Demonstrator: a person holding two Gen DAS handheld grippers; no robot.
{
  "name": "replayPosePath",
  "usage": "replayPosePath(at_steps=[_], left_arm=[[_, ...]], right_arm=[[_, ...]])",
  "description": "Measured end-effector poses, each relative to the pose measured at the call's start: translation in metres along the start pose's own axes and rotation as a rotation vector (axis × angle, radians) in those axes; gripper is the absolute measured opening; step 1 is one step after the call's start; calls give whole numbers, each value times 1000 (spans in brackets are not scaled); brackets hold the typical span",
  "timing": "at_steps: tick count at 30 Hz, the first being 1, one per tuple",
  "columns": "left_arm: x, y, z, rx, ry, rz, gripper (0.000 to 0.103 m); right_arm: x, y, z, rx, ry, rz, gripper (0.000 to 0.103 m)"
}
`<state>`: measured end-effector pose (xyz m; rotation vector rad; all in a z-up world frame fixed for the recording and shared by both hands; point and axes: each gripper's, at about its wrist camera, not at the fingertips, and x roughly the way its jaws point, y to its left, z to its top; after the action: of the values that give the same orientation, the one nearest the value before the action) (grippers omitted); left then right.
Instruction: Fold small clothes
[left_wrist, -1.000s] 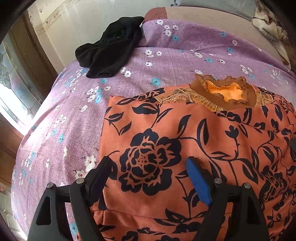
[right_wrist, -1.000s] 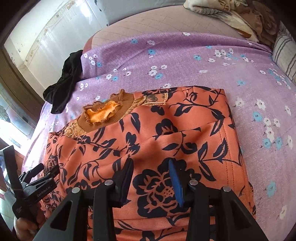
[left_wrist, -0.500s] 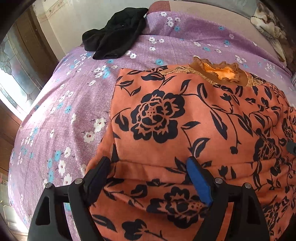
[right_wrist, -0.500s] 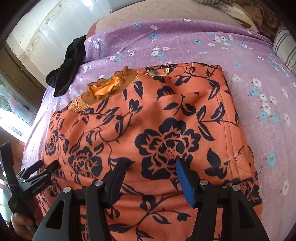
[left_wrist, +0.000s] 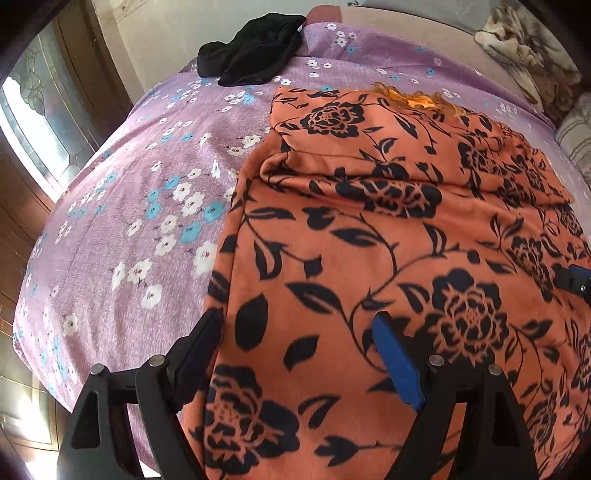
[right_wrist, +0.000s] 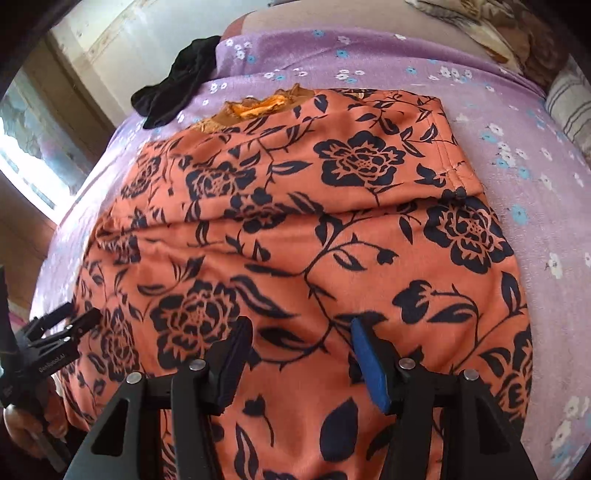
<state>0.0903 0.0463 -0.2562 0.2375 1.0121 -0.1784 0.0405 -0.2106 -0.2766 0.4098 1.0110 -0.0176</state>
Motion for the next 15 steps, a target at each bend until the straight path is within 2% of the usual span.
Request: replayPosePath(at_steps=[10,15], left_arm=[[-16,48,-40,-155,72,-59,84],[-23,61,-64,-236,129,-73,84]], right_arm=[[-34,8,-68,-118,-17,-16,59],[-43,11,-93,-128,-4,-33,59]])
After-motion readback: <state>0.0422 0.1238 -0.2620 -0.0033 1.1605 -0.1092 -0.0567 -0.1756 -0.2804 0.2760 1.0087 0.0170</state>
